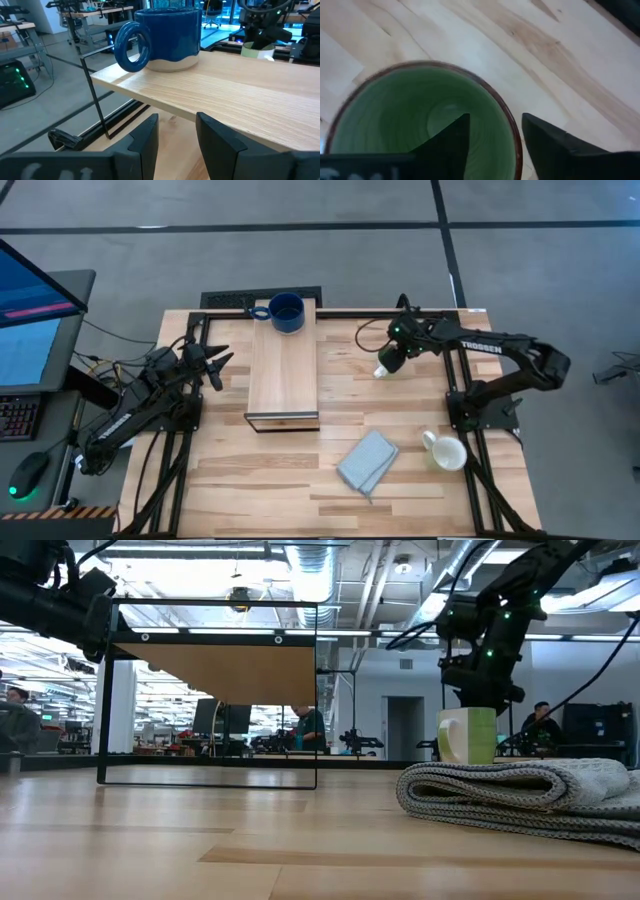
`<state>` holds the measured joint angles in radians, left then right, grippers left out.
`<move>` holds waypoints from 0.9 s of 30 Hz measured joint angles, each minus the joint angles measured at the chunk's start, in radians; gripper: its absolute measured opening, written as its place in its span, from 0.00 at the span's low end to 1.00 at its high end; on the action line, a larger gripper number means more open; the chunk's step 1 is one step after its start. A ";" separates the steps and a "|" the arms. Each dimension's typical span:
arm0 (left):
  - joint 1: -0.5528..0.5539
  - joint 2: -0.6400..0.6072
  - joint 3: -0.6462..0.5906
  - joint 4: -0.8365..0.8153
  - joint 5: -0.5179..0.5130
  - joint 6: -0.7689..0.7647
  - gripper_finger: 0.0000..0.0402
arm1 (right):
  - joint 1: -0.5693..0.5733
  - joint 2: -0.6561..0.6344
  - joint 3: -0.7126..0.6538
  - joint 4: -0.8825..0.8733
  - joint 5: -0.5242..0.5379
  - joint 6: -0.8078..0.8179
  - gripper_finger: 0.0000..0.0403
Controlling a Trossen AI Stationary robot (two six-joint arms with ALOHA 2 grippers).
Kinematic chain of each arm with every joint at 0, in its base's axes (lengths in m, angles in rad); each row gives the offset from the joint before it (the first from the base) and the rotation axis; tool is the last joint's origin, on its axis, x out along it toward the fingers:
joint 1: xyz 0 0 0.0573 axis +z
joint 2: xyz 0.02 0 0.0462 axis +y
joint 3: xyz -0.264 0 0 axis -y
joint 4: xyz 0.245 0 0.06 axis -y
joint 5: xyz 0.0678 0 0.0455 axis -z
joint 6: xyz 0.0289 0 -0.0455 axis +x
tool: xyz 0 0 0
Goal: Stack small to large cups/mugs on shelf
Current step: Put the white green mug on the shelf
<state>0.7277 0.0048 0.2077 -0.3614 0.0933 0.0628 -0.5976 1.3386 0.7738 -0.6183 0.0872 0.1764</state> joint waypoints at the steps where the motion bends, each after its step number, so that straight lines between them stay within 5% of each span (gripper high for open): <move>1: 0.000 0.000 0.000 0.000 0.000 0.000 0.31 | 0.000 0.005 0.000 0.000 0.000 0.000 0.44; 10: 0.000 0.000 0.000 -0.002 0.000 0.000 0.31 | 0.002 0.006 0.004 -0.008 -0.016 -0.009 0.07; 19: 0.000 0.000 0.000 -0.007 -0.001 0.000 0.31 | 0.002 0.003 0.007 -0.010 -0.011 0.062 0.07; 27: 0.000 0.000 0.000 -0.007 -0.002 -0.005 0.31 | 0.049 0.004 0.175 -0.153 -0.034 0.085 0.07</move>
<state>0.7280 0.0051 0.2081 -0.3683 0.0914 0.0582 -0.5485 1.3422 0.9492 -0.7708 0.0528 0.2618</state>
